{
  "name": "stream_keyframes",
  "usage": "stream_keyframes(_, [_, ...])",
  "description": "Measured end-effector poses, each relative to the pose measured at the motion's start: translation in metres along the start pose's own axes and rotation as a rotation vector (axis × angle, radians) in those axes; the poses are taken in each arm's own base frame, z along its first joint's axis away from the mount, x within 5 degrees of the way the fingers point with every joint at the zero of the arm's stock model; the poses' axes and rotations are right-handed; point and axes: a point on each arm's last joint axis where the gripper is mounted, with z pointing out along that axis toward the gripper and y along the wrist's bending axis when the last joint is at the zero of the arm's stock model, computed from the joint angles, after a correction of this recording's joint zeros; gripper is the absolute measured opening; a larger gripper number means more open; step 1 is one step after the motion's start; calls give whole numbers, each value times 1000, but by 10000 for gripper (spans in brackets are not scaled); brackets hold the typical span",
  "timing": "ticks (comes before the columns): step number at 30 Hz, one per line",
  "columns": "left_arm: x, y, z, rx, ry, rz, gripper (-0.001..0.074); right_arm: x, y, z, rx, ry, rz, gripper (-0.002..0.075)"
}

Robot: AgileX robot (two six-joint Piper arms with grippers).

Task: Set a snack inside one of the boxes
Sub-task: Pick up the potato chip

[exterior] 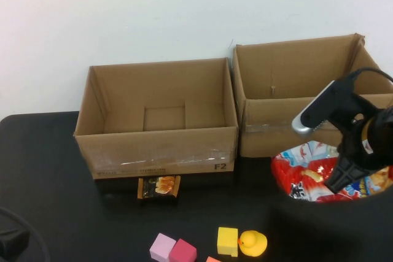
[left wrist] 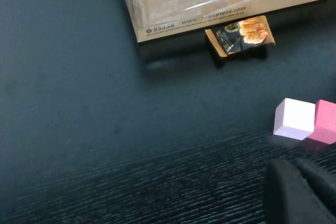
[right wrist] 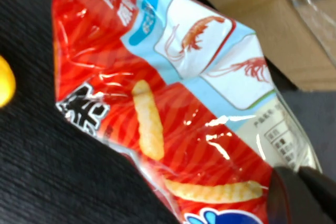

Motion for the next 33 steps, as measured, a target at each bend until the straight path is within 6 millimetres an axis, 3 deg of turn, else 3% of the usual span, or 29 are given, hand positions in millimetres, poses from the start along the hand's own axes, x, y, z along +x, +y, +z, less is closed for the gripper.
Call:
stream_keyframes(4, [0,-1,0,11,-4,-16,-2,-3,6,15,-21,-2,-11,3])
stream_keyframes(11, [0,-2,0,18,-4,-24,-1,-2,29,68,-87,65,-50,2])
stream_keyframes(15, [-1,-2,0,21,-6,-30,-2,3,38,85,-115,116,-42,19])
stream_keyframes(17, [-1,-2,0,25,-7,-35,-1,4,40,89,-123,130,-35,80])
stream_keyframes(21, [-1,-3,0,33,-10,-46,-2,4,42,91,-141,129,-3,300])
stream_keyframes(24, [-1,-3,0,38,-12,-53,-1,4,44,94,-151,132,-15,402])
stream_keyframes(33, [-1,-4,0,41,-13,-58,-1,7,56,114,-189,123,-97,445])
